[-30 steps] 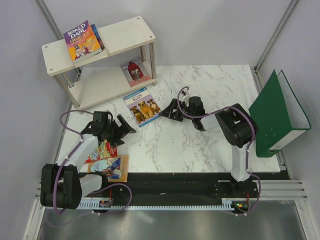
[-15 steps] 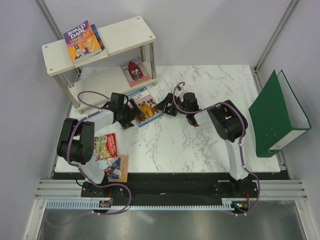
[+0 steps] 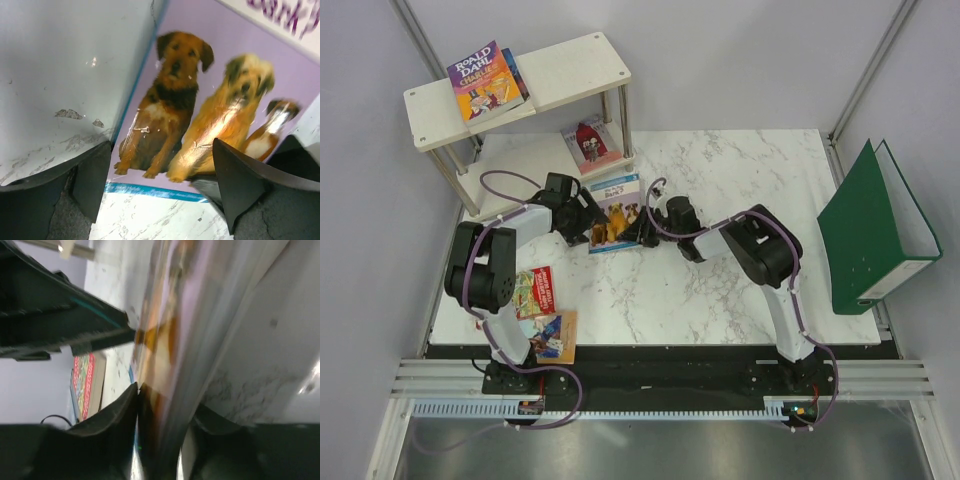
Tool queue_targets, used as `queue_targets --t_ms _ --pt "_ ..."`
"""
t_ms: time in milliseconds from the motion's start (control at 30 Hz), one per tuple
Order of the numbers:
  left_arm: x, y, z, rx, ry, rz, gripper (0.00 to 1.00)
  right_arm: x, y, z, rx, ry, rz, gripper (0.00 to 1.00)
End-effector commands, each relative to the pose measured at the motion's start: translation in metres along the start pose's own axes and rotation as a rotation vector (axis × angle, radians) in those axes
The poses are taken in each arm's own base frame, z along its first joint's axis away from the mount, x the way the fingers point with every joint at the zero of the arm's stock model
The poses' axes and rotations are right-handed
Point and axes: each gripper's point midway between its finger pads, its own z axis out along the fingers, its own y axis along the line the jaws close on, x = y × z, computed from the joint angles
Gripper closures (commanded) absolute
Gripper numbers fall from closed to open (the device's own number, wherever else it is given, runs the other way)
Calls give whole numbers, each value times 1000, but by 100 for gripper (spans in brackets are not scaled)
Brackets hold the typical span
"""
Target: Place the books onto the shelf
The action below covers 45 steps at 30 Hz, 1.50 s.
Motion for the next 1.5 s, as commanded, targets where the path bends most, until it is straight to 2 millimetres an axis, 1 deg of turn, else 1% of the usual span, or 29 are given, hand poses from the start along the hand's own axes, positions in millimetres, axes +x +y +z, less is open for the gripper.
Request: queue_targets --t_ms 0,33,100,133,200,233,267,300,333,367,400,433,467,500,533,567,600,633,667,700,767,800,900,933,1067,1233,1300,1433,1467 --pt "18 21 8 -78 54 22 11 57 -15 -4 58 156 57 70" --pt "17 22 7 -81 51 26 11 57 -14 -5 56 154 57 85" --pt "19 24 1 -90 55 38 11 57 -11 -9 53 153 53 92" --pt "17 20 -7 -78 39 46 10 56 -9 -11 52 150 47 94" --pt "20 21 -19 -68 30 55 9 55 -2 -21 52 146 30 96" --pt "16 12 -35 -32 -4 66 8 55 2 -24 47 147 8 97" --pt "21 17 -41 -33 -6 65 8 52 12 -31 36 139 -11 98" --pt "23 15 -48 -18 -14 66 8 53 14 -37 43 142 -18 98" --pt "23 10 -66 20 -44 73 7 50 19 -41 37 137 -39 98" --pt "25 8 -74 38 -54 75 7 47 30 -50 26 127 -52 99" --pt "26 4 -84 67 -65 79 7 46 35 -56 21 124 -58 99" --pt "33 8 -89 75 -65 82 7 47 39 -63 17 127 -58 99" --pt "30 -1 -108 126 -106 87 7 38 56 -71 -10 100 -80 99" --pt "32 -5 -116 158 -116 93 7 35 62 -76 -13 91 -86 100" --pt "39 -2 -119 173 -113 93 7 35 65 -82 -15 85 -87 100" --pt "38 -9 -134 226 -147 102 7 27 80 -89 -37 64 -101 100" --pt "41 -20 -141 297 -153 120 9 25 86 -94 -48 55 -106 100" --pt "49 -17 -141 323 -141 110 12 21 96 -100 -66 40 -114 100" --pt "50 -25 -152 381 -165 120 15 20 104 -103 -85 35 -109 100" --pt "56 -29 -156 426 -153 132 20 19 110 -106 -102 31 -105 100" --pt "62 -29 -156 477 -157 114 25 15 127 -113 -146 15 -99 100" --pt "64 -32 -163 514 -165 117 28 14 131 -115 -158 8 -98 100" --pt "74 -34 -166 595 -164 98 30 10 146 -121 -195 0 -97 100" --pt "72 -40 -171 642 -185 109 31 9 149 -123 -200 -4 -101 100" --pt "79 -45 -175 717 -178 108 37 8 153 -126 -213 -14 -101 100" --pt "84 -43 -166 719 -148 87 43 9 160 -127 -249 -11 -85 100" --pt "85 -46 -166 728 -142 93 45 8 160 -127 -247 -16 -82 100" --pt "93 -49 -157 721 -88 99 49 5 165 -128 -257 -26 -85 100" --pt "94 -49 -155 716 -81 98 52 4 165 -128 -258 -27 -88 100"
